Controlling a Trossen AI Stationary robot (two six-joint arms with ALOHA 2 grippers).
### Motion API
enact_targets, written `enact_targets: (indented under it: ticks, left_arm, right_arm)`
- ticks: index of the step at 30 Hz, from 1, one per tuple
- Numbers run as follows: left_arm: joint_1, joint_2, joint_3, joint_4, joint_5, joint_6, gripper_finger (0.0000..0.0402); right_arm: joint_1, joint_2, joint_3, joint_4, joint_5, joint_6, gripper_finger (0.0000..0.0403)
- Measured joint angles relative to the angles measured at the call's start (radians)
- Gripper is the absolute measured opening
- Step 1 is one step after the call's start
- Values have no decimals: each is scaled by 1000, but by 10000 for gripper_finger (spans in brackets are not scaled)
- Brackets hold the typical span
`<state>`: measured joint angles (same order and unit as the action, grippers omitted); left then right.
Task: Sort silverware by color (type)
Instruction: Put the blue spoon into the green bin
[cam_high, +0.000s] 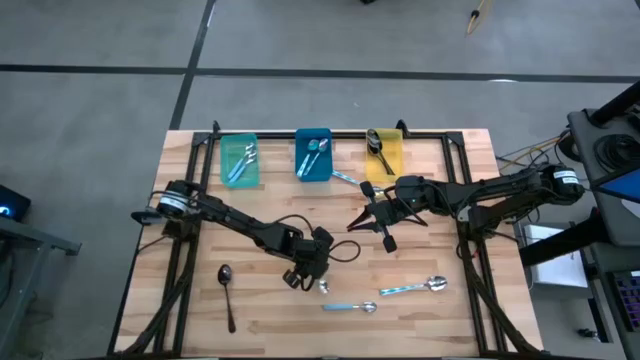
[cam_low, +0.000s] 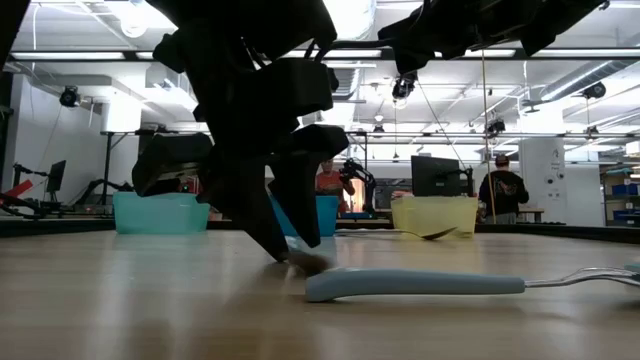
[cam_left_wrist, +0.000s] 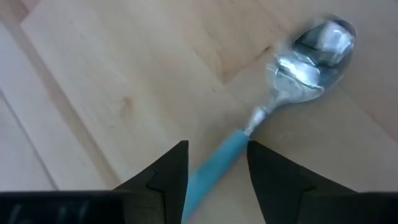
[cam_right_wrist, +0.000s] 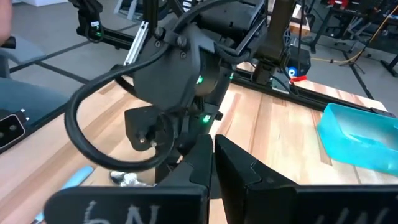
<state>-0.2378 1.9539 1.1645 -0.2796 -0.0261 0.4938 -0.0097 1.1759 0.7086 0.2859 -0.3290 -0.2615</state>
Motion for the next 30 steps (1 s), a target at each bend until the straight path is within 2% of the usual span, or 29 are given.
enact_targets:
  ticks: [8, 11, 15, 18, 24, 30]
  left_arm:
    - [8, 20, 2, -10, 43, -56, 108]
    - [7, 24, 1, -16, 39, -110, 80]
    - [7, 26, -10, -16, 32, -211, 24]
    - [7, 27, -20, -8, 18, -296, 13]
    - [-1, 16, -26, -4, -85, -494, 8]
    - [-35, -8, -30, -10, -247, -629, 7]
  right_arm:
    - [-1, 0, 0, -2, 0, 0, 9]
    - [0, 0, 0, -2, 0, -1, 9]
    - [0, 0, 0, -2, 0, -4, 9]
    - [0, 0, 0, -2, 0, -4, 9]
    - [0, 0, 0, -2, 0, -4, 9]
    - [0, -10, 0, -4, 18, 19, 9]
